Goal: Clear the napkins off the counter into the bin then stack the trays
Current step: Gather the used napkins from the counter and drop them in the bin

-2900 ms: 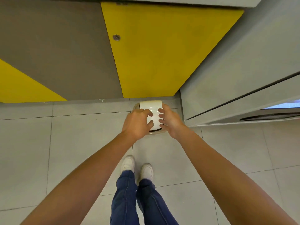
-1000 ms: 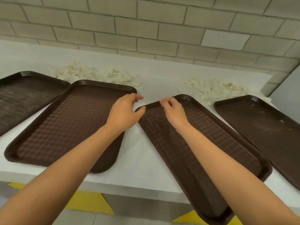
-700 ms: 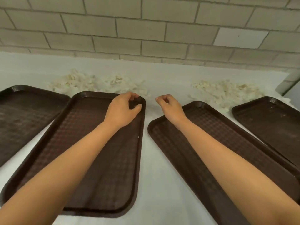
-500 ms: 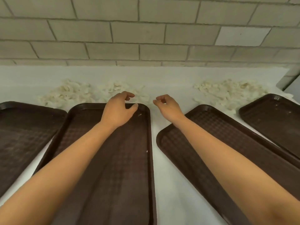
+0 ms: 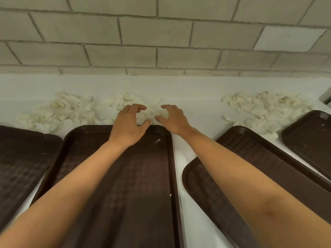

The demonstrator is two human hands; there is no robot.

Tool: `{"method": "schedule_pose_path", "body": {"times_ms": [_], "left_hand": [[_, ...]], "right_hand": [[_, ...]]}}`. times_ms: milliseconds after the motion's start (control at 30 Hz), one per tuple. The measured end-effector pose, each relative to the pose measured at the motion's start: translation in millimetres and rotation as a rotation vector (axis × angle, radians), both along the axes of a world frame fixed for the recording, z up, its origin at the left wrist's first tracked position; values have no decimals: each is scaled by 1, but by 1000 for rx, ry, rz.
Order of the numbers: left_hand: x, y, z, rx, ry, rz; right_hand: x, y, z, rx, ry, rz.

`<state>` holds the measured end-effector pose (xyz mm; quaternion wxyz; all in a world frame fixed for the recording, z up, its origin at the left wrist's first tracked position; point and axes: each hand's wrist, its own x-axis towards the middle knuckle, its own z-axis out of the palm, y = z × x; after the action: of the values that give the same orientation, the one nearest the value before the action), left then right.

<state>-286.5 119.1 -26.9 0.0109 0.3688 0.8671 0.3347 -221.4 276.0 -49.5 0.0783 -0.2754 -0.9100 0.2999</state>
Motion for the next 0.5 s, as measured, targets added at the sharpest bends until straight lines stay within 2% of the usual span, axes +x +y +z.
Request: {"method": "schedule_pose_path", "body": {"times_ms": [100,200,333,500], "left_hand": [[-7,4,0,20,9,14],[-12,3,-2,42,25,16],[-17,3,-8,69,21,27],[-30,10,-13,75,-16,60]], "right_hand": [[-18,4,-3,108,-191,17],[-30,6,-7,130,-263,9],[-34,11,-10,151,-233,87],[-25,22,-19,310,-110,250]]}}
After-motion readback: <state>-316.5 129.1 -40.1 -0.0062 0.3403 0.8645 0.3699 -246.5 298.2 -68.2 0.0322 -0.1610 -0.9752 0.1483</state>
